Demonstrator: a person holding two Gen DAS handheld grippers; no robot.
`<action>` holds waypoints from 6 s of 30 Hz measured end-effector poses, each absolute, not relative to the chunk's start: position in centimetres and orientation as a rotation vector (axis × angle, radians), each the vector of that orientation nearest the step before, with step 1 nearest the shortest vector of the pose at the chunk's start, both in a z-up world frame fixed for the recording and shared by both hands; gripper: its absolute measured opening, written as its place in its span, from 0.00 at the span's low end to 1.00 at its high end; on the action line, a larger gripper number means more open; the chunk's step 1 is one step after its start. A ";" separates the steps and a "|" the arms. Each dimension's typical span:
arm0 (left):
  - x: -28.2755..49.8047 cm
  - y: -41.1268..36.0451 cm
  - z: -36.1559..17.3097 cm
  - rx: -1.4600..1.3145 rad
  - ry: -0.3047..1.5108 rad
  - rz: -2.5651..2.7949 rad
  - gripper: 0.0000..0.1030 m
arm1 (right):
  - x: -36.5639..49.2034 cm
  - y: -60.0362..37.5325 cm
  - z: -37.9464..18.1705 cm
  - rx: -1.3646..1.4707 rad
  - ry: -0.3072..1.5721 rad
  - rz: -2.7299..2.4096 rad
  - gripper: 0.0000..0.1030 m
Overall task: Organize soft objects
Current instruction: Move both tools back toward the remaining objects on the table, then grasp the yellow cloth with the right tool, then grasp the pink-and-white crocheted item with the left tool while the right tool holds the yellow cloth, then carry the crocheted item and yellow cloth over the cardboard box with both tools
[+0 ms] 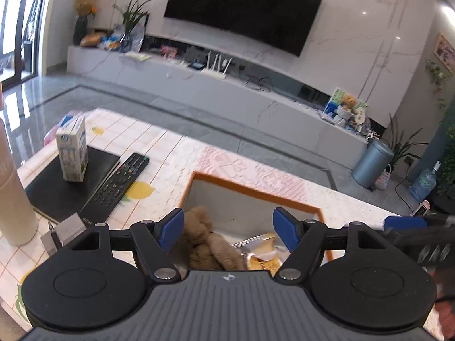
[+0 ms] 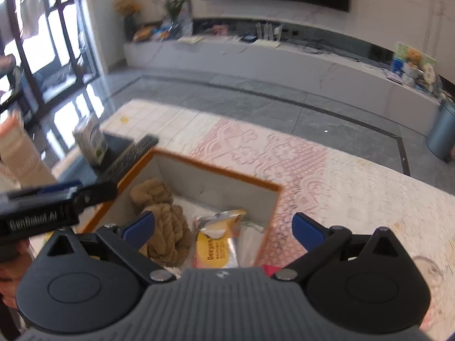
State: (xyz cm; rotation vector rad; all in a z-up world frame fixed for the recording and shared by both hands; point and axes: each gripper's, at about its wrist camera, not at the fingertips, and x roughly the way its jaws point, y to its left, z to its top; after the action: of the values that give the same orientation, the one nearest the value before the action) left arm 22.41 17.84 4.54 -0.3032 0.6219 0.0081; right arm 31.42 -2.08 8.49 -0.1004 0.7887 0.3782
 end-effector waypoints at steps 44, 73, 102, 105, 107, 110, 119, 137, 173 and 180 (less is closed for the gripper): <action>16.7 -12.6 -2.1 0.175 0.660 -0.424 0.81 | 23.6 -30.2 -7.0 -0.202 0.946 0.253 0.97; 16.7 -12.1 -0.7 0.128 0.622 -0.302 0.81 | 23.1 -30.6 -7.4 -0.190 0.982 0.236 0.04; 23.1 -29.8 -10.5 1.092 0.587 -0.774 0.90 | 18.3 -42.7 -3.1 0.186 0.723 -0.067 0.04; 24.2 -30.8 -11.7 1.079 0.635 -0.773 0.90 | 17.8 -43.3 -2.9 0.214 0.694 -0.049 0.04; 24.8 -31.5 -12.4 1.121 0.625 -0.743 0.90 | 17.8 -43.5 -3.0 0.222 0.691 -0.045 0.04; 26.1 -32.0 -12.4 1.081 0.666 -0.713 0.90 | 17.9 -43.6 -3.4 0.233 0.713 -0.053 0.04; 28.9 -30.9 -9.1 0.844 0.911 -0.622 0.34 | 18.3 -44.1 -3.8 0.250 0.723 -0.076 0.04; 27.0 -29.3 -4.7 0.803 0.941 -0.504 0.28 | 19.6 -43.6 -3.7 0.231 0.732 -0.043 0.04; 32.7 -5.6 8.8 0.424 0.752 -0.029 0.28 | 31.1 -29.1 11.3 0.308 0.575 0.072 0.04; 31.4 6.2 10.5 0.136 0.678 0.055 0.28 | 32.4 -16.8 14.4 0.182 0.569 0.304 0.04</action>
State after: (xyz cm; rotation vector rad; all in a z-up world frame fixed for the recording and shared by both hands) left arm 31.41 6.18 10.46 0.1356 0.6784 0.0550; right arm 32.42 -16.82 14.37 0.1824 0.5686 0.3038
